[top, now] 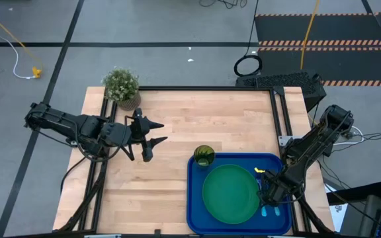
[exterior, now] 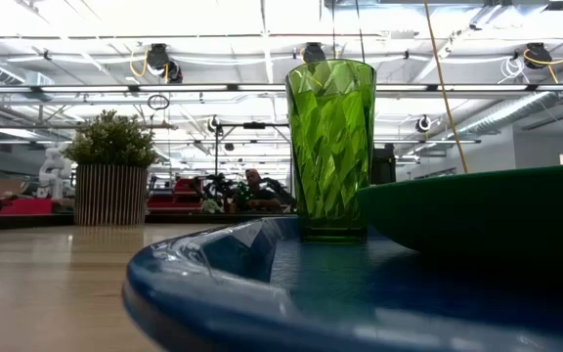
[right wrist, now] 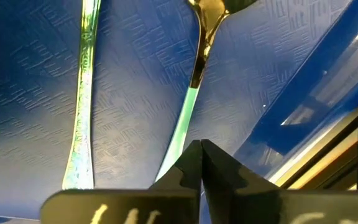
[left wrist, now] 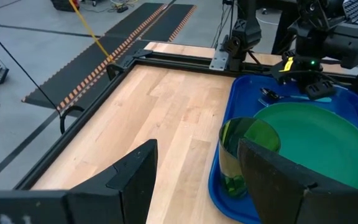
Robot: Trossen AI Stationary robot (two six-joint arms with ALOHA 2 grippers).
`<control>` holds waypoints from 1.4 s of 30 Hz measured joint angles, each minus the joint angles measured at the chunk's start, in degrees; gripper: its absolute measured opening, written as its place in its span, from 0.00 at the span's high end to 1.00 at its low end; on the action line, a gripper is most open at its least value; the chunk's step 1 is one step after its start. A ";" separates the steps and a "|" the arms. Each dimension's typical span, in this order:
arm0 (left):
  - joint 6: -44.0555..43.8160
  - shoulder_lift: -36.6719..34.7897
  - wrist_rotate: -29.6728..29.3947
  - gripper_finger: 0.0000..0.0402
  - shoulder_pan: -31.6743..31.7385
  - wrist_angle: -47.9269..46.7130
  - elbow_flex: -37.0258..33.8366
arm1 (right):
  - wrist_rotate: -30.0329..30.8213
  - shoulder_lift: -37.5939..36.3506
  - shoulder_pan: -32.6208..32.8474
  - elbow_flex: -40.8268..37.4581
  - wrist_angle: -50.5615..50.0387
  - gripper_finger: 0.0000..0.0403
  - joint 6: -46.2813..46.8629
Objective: Pick and place plate/cup/fork/spoon on tray
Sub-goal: Put the blue spoon on the blue tray to the right of the blue fork
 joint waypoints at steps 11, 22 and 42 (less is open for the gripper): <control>1.43 0.00 0.02 0.44 0.00 0.02 0.00 | 0.81 0.36 0.02 -0.02 0.27 1.00 0.09; 1.41 0.00 0.05 0.44 0.00 0.02 0.00 | 1.35 2.12 0.00 -0.02 1.94 1.00 -0.28; 1.10 0.00 0.18 0.44 0.00 0.08 0.00 | -1.60 2.12 0.00 -0.02 4.50 1.00 0.37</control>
